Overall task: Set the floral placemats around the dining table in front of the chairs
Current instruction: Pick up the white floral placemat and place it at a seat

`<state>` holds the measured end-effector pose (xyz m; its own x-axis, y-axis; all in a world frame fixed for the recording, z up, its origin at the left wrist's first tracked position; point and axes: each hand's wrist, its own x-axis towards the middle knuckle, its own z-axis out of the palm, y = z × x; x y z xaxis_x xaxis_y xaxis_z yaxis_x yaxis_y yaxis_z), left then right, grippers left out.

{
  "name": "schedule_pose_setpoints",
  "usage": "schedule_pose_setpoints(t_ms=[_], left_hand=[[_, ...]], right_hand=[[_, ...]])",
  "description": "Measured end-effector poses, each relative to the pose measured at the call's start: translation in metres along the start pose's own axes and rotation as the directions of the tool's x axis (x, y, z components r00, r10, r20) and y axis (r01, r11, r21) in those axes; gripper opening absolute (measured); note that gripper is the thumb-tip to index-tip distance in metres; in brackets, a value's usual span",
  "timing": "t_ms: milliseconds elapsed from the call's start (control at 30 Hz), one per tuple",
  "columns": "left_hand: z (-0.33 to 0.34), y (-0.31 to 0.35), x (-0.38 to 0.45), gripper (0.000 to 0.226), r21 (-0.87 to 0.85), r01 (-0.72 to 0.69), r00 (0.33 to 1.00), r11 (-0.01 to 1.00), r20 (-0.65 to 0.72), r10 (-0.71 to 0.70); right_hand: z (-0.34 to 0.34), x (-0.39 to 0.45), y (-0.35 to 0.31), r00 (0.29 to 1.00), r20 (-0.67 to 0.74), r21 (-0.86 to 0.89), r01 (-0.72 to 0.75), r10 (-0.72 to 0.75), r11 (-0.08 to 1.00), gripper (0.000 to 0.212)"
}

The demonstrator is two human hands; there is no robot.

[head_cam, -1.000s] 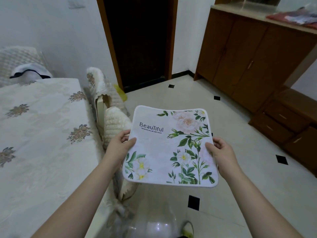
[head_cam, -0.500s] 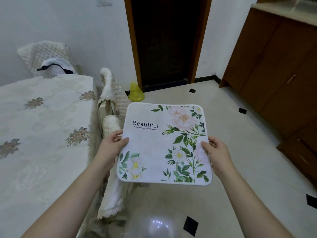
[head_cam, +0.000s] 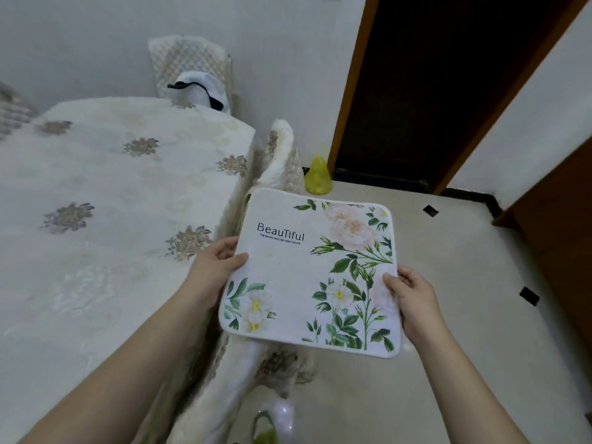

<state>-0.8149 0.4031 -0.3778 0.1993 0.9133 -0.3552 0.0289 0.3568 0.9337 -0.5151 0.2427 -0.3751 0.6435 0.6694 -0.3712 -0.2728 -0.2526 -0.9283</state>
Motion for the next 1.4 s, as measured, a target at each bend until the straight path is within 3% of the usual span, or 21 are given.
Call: schedule_pose_setpoints(t_ms=[367,500,767,1133,1267,1400], left_hand=[[-0.062,0.021,0.022,0.028,-0.141,-0.035,0.942,0.989,-0.336,-0.014],[-0.078,0.026,0.014,0.031,-0.159,-0.071,0.879,0.985,-0.476,-0.013],[-0.087,0.019,-0.026,0.033,-0.207,-0.120,0.696,0.971,-0.715,-0.066],[-0.112,-0.027,-0.117,0.032,-0.319,-0.199,0.409,0.927,-0.886,-0.217],[-0.133,-0.055,-0.141,0.031,-0.358,-0.175,0.344,0.917,-0.895,-0.283],[-0.160,-0.089,-0.157,0.028,-0.431,-0.162,0.304,0.888,-0.878,-0.371]], right_hand=[[0.121,0.084,-0.063,0.935,0.353,-0.134,0.029,0.020,0.991,0.018],[0.173,0.113,-0.065,0.867,0.495,-0.162,0.034,0.052,0.986,0.017],[0.250,0.143,-0.066,0.660,0.733,-0.262,0.046,0.168,0.964,0.017],[0.339,0.081,-0.018,0.402,0.856,-0.414,0.152,0.327,0.897,0.014],[0.373,0.051,0.011,0.350,0.861,-0.464,0.244,0.369,0.851,0.015],[0.394,0.019,0.049,0.351,0.849,-0.510,0.349,0.395,0.786,0.015]])
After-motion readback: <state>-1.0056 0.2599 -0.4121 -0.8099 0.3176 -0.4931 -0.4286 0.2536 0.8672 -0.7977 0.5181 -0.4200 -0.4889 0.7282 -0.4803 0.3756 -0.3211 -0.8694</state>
